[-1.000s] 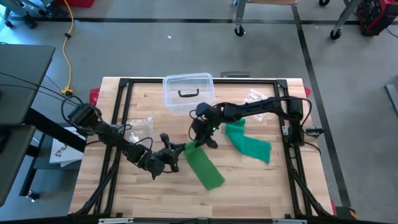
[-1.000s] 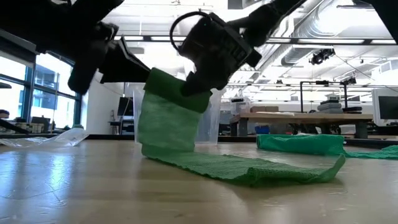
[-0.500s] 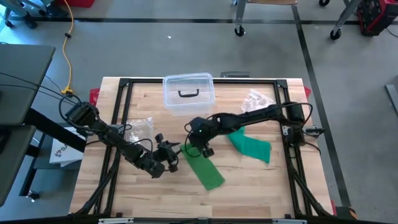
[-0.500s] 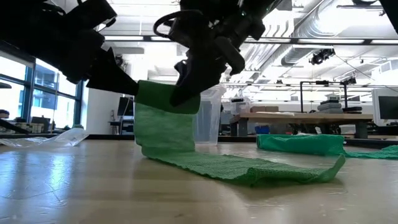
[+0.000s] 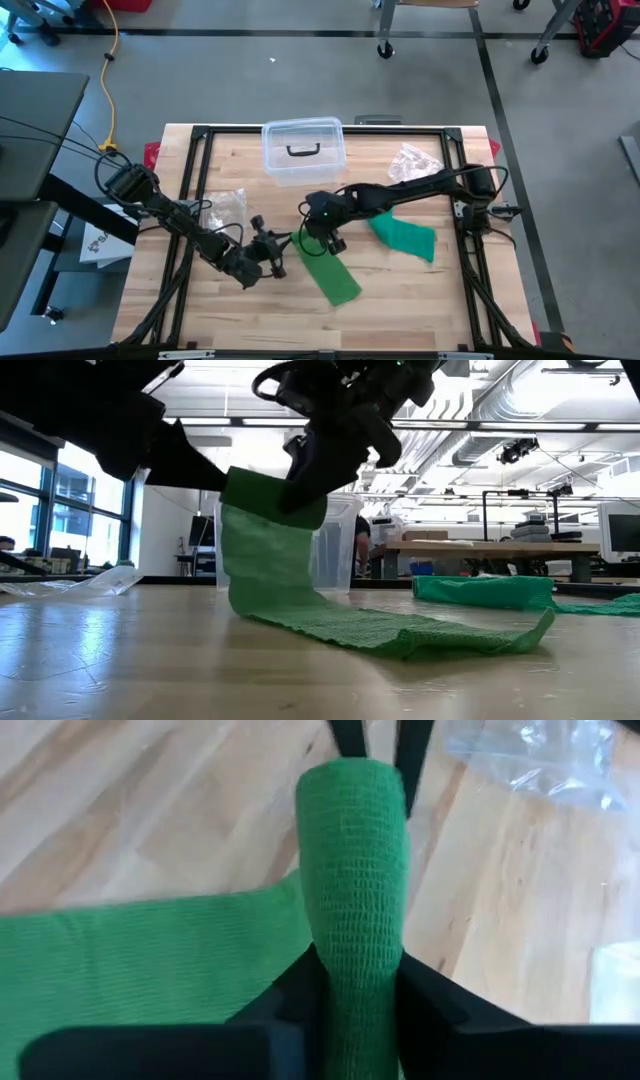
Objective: Roll bandage
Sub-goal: Roll the green bandage
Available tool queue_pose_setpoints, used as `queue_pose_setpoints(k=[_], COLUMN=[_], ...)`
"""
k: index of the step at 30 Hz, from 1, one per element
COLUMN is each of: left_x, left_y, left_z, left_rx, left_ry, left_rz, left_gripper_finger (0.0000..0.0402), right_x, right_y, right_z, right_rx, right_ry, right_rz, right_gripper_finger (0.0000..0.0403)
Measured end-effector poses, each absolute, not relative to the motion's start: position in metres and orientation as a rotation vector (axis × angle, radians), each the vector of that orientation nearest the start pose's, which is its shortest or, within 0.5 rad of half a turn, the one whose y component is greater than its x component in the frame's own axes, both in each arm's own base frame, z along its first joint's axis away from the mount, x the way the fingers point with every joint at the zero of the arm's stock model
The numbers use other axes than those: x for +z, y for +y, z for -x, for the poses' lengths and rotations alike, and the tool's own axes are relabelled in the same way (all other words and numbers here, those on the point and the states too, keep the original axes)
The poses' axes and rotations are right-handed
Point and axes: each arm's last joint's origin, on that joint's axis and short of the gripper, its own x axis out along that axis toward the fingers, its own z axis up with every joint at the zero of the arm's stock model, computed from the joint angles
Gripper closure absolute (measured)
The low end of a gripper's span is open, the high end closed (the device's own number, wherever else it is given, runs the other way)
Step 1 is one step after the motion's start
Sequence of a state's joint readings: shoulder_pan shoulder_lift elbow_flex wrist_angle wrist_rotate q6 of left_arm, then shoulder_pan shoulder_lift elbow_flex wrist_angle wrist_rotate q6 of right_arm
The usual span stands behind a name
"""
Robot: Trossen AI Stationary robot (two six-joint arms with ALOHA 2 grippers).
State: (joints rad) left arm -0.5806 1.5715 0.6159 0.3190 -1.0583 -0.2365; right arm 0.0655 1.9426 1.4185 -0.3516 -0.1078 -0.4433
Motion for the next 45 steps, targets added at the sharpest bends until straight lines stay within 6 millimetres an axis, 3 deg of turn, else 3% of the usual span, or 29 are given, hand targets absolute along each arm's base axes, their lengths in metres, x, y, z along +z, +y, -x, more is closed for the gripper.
queue_pose_setpoints(k=[8,13,15,18,20,23,29,36,45], left_x=[0.155,0.157,0.161,0.168,0.171,0.174,0.178,0.186,0.19], left_y=[-0.131,-0.133,-0.136,-0.141,-0.143,-0.144,-0.144,-0.147,-0.148], left_z=[-0.246,-0.247,-0.248,-0.251,-0.252,-0.254,-0.256,-0.26,-0.262], left_rx=[0.481,0.46,0.458,0.456,0.454,0.446,0.458,0.466,0.474], left_ry=[0.4,0.412,0.413,0.411,0.415,0.42,0.425,0.409,0.4], left_rz=[-0.353,-0.458,-0.507,-0.583,-0.628,-0.672,-0.713,-0.708,-0.703], left_gripper_finger=[0.0395,0.0396,0.0396,0.0397,0.0397,0.0397,0.0398,0.0398,0.039], right_x=[0.232,0.255,0.248,0.215,0.193,0.177,0.169,0.154,0.165], right_y=[0.018,0.001,-0.006,-0.013,-0.012,-0.006,0.005,0.017,0.022], right_z=[-0.403,-0.381,-0.363,-0.331,-0.313,-0.302,-0.291,-0.287,-0.304], right_rx=[0.33,0.303,0.33,0.323,0.293,0.294,0.333,0.282,0.353], right_ry=[0.842,0.863,0.887,0.888,0.812,0.603,0.293,0.253,0.207], right_rz=[0.339,0.299,0.218,0.083,-0.007,-0.15,-0.368,-0.444,-0.435], right_gripper_finger=[0.0178,0.0161,0.0162,0.0162,0.0163,0.0163,0.0163,0.0163,0.0165])
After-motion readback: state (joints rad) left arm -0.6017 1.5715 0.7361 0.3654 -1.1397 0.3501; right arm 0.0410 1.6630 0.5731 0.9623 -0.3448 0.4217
